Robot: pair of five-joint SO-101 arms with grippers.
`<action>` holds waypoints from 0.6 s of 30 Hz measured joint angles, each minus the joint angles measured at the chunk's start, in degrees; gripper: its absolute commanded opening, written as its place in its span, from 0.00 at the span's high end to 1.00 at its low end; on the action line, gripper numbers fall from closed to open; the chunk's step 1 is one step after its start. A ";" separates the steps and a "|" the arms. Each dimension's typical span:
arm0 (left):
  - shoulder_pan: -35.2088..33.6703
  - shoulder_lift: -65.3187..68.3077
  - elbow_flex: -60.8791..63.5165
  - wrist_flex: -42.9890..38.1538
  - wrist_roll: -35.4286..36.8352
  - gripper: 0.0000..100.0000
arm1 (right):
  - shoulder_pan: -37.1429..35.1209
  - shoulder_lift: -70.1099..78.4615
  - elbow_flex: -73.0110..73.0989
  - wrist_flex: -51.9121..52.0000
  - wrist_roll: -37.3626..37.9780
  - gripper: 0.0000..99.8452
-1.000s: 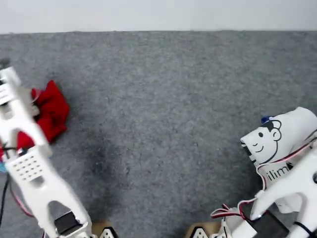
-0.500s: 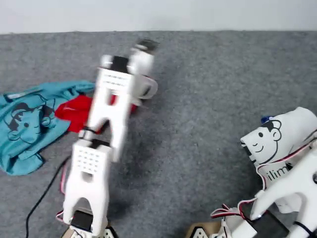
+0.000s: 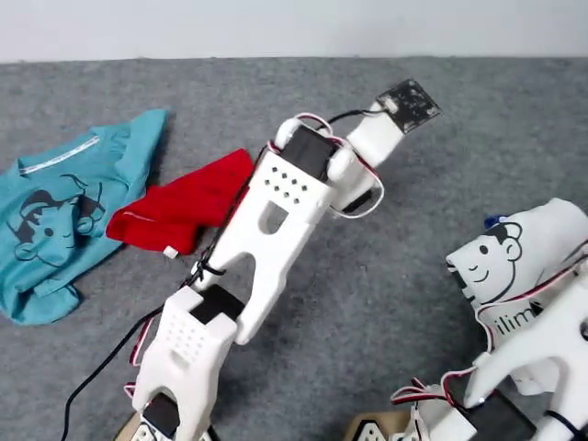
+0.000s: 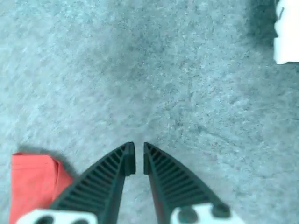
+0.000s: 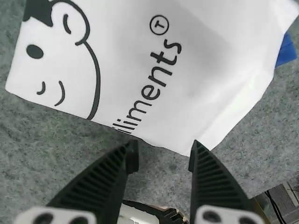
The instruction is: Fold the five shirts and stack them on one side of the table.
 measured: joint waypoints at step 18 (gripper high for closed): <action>-37.98 0.70 20.84 -0.35 -14.77 0.79 | 0.00 0.00 0.00 0.00 0.00 0.82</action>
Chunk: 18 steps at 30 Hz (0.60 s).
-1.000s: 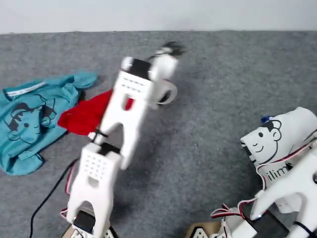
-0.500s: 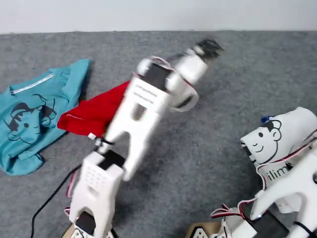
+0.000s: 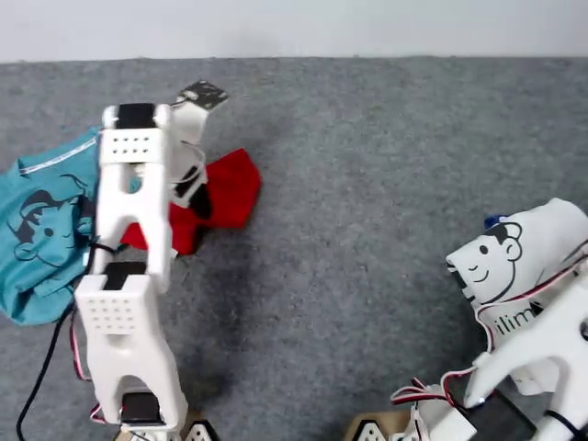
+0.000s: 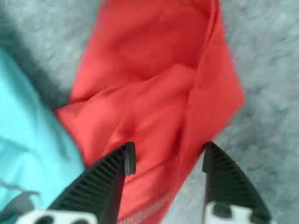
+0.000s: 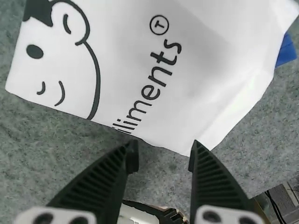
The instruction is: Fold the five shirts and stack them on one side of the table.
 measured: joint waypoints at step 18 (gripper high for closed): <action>16.18 19.08 -25.49 0.53 2.11 0.99 | 0.00 0.00 0.00 0.00 0.00 0.82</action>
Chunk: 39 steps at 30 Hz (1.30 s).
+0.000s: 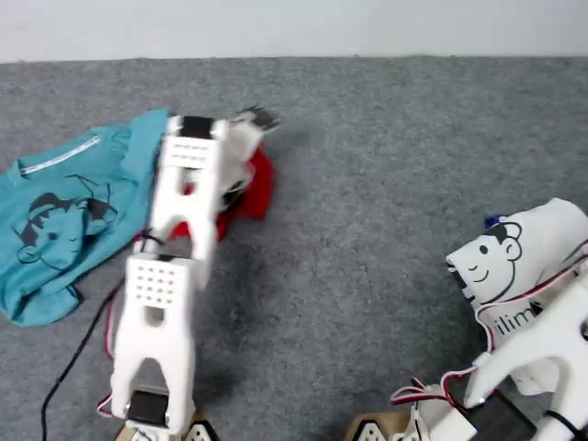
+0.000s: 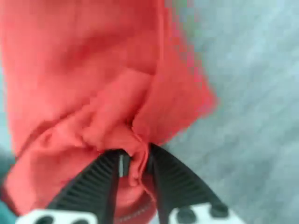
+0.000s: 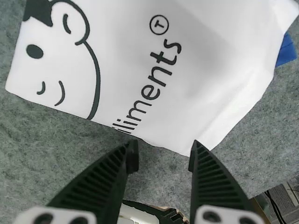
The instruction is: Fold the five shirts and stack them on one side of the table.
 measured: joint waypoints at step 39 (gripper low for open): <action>-5.98 -13.80 2.46 0.00 -0.26 0.98 | 0.00 0.00 5.10 -2.29 0.00 0.82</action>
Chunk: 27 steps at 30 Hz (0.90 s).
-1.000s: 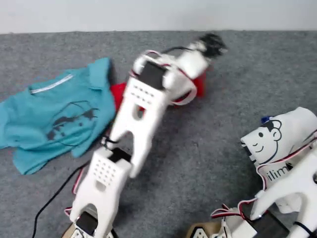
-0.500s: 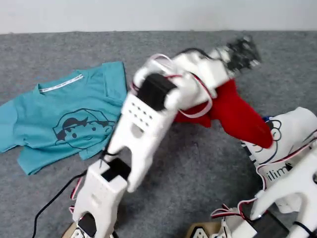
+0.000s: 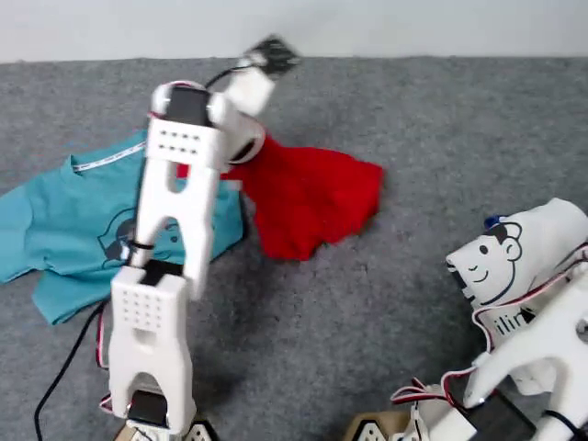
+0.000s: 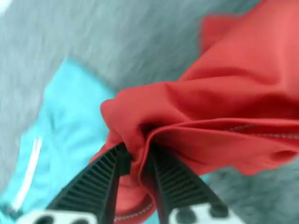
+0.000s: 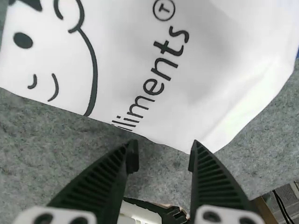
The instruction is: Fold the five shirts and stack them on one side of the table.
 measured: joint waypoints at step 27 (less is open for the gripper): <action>-4.92 10.20 0.35 -0.18 0.00 0.98 | -27.60 0.35 4.66 -3.16 4.75 0.82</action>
